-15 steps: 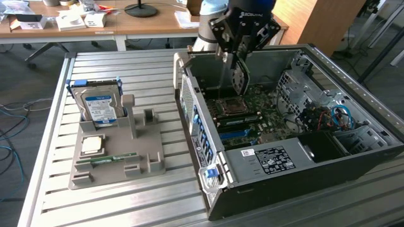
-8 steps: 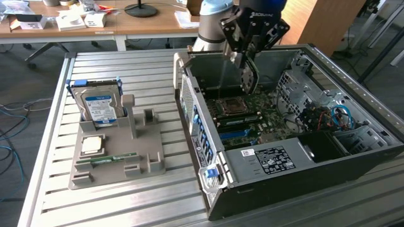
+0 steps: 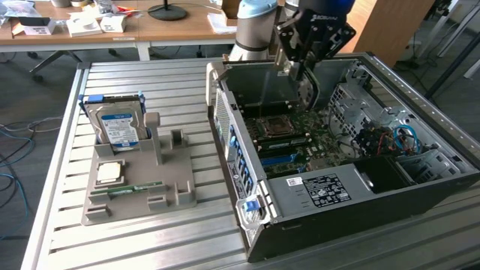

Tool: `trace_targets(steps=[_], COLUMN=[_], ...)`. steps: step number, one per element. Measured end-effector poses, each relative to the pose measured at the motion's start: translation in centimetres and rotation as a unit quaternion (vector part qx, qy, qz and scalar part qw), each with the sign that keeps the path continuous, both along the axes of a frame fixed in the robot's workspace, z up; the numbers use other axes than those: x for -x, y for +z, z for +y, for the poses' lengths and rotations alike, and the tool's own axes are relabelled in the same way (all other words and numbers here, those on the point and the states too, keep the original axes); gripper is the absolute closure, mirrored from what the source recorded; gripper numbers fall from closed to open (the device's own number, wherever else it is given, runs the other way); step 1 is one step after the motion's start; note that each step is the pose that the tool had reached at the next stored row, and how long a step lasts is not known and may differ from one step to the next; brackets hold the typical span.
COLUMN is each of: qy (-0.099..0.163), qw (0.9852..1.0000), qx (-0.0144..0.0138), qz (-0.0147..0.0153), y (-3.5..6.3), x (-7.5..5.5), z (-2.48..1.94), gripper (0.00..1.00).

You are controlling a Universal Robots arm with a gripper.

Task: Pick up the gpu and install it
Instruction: 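Pick up the gpu and move the gpu toward the slot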

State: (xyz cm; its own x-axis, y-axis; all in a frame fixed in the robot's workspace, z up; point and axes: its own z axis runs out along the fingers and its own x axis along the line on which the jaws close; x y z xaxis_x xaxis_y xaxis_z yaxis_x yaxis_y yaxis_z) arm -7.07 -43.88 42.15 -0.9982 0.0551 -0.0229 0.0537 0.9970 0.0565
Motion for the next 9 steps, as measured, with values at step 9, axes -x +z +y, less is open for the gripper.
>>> trace_targets(steps=[9], qy=[0.0], qw=[1.0], qx=[-0.0003], qz=[0.0], y=[0.0], x=[-3.0], z=[0.0], gripper=[0.74])
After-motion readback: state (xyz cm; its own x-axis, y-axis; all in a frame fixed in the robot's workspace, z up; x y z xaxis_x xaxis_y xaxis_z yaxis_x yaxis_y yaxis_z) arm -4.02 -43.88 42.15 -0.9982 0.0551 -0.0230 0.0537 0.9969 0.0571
